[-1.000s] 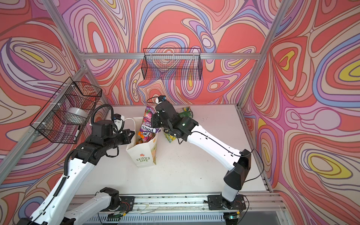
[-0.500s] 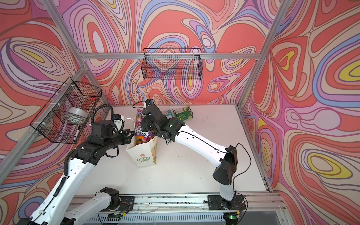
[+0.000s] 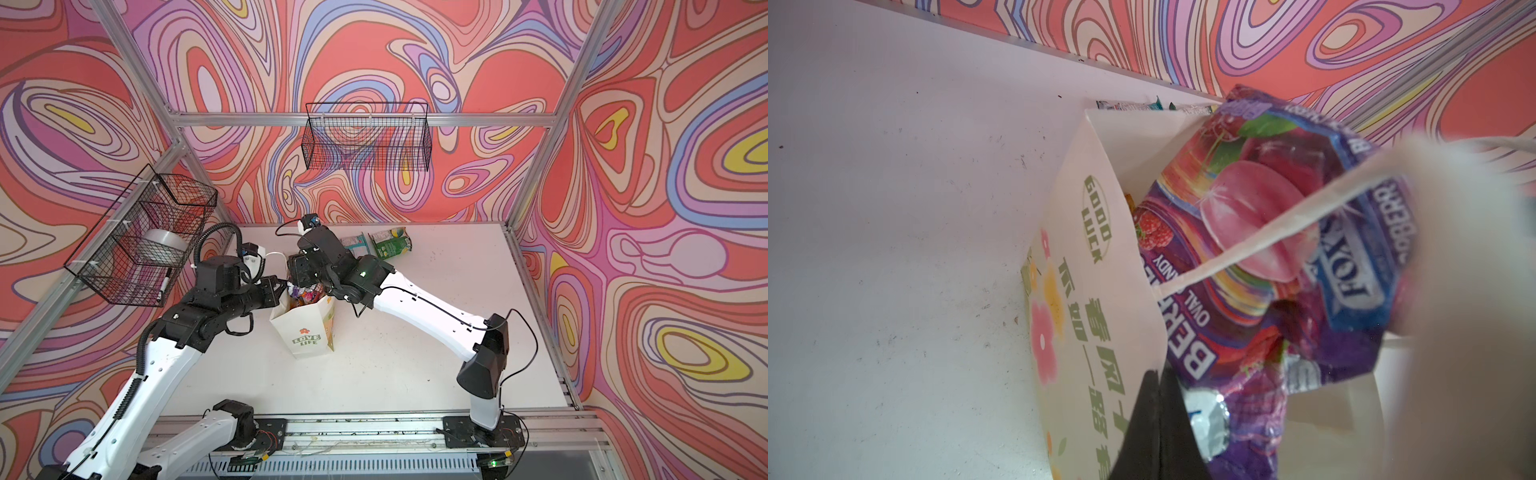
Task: Place the snacks into the paper bag
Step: Place the snack in the paper bag, then shake the paper bag at the middle-left of the table.
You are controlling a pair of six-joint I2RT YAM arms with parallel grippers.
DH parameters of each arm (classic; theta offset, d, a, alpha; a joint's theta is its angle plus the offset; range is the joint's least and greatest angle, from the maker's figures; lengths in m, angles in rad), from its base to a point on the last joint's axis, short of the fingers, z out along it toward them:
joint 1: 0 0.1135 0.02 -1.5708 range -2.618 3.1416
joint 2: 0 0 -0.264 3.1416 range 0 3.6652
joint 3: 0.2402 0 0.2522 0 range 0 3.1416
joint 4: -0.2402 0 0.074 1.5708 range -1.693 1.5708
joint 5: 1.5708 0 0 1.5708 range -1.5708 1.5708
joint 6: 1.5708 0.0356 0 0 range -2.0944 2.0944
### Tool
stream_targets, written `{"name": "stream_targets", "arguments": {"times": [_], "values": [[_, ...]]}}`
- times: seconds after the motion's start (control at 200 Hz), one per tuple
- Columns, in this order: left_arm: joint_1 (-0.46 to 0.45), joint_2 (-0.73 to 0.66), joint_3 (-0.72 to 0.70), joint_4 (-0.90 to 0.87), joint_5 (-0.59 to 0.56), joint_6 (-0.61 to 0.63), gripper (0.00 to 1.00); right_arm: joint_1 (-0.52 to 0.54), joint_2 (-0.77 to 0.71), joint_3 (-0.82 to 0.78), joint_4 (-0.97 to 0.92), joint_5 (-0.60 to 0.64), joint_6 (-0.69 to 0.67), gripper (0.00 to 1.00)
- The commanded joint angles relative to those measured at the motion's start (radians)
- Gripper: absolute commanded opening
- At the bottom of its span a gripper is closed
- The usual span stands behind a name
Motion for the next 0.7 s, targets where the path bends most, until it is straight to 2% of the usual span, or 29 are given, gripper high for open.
{"name": "stream_targets", "arguments": {"times": [0.0, 0.21, 0.321, 0.516, 0.636, 0.696], "values": [[0.004, -0.013, 0.002, 0.043, 0.003, 0.001, 0.00, 0.010, -0.049, 0.011, 0.011, 0.054, -0.017, 0.66], [0.003, -0.021, 0.002, 0.034, -0.047, -0.002, 0.00, 0.010, -0.055, 0.018, -0.024, 0.138, -0.037, 0.73], [0.005, -0.015, 0.013, -0.007, -0.155, -0.012, 0.00, 0.010, -0.090, 0.035, -0.056, 0.210, -0.064, 0.79], [0.006, -0.010, 0.025, -0.049, -0.262, -0.028, 0.00, 0.010, -0.144, 0.060, -0.125, 0.361, -0.113, 0.88], [0.005, -0.010, 0.021, -0.038, -0.236, -0.025, 0.00, 0.010, -0.166, 0.065, -0.166, 0.434, -0.125, 0.91], [0.005, -0.006, 0.022, -0.035, -0.215, -0.023, 0.00, 0.010, -0.176, 0.047, -0.165, 0.431, -0.123, 0.93]]}}
